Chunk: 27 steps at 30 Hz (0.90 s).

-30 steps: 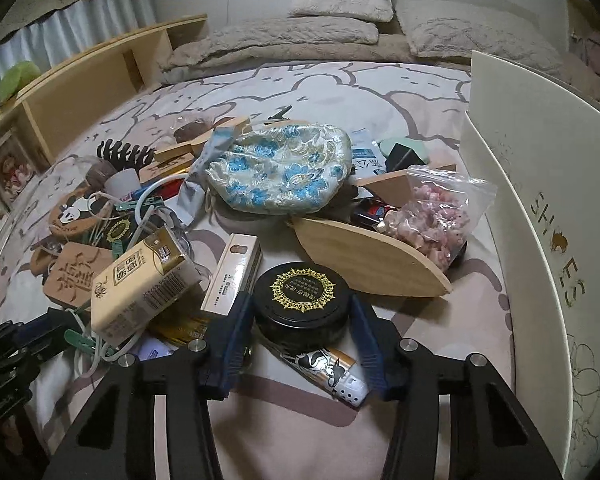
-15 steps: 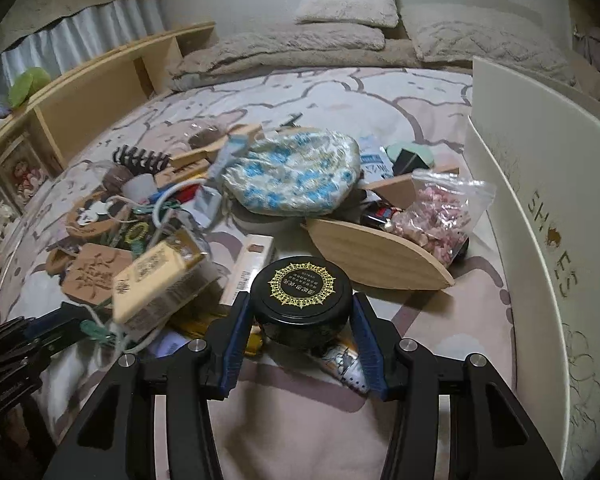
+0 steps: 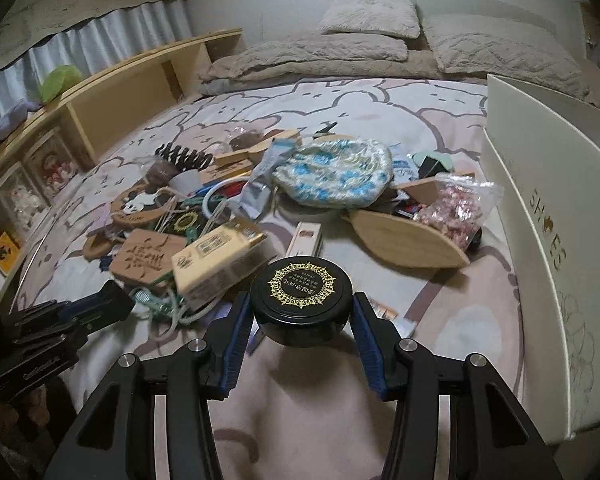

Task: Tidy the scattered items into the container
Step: 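Lift the black cup with the left gripper while the right gripper lifts the black tin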

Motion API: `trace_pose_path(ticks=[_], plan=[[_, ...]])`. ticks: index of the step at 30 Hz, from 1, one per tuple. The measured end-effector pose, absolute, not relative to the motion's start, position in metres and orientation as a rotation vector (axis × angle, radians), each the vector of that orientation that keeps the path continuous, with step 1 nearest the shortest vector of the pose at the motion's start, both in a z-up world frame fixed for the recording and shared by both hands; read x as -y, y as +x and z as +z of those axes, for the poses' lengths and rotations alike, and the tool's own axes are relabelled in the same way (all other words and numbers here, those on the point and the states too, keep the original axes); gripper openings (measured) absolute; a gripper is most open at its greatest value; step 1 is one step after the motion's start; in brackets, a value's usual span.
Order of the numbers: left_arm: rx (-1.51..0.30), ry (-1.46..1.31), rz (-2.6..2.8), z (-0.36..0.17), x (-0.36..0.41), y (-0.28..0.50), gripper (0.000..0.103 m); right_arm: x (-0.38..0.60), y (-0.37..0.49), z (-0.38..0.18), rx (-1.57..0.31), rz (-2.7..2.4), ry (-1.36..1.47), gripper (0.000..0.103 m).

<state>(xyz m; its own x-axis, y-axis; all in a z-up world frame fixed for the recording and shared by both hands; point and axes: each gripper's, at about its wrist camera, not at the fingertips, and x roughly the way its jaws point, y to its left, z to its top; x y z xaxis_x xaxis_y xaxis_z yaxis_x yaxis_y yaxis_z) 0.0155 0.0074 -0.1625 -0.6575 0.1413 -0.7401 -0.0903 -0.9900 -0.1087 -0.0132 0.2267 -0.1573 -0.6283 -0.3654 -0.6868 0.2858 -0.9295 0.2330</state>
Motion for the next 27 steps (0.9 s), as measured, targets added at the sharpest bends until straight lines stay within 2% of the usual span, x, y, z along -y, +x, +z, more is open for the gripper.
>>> trace_pose_path(ticks=[11, 27], plan=[[0.048, -1.171, 2.763, -0.159, -0.023, 0.044, 0.026, -0.213, 0.012, -0.168, 0.165, -2.493, 1.139, 0.05], [0.043, -1.243, 2.686, -0.174, -0.037, 0.049, 0.026, -0.2, 0.035, -0.178, 0.178, -2.476, 1.132, 0.05]])
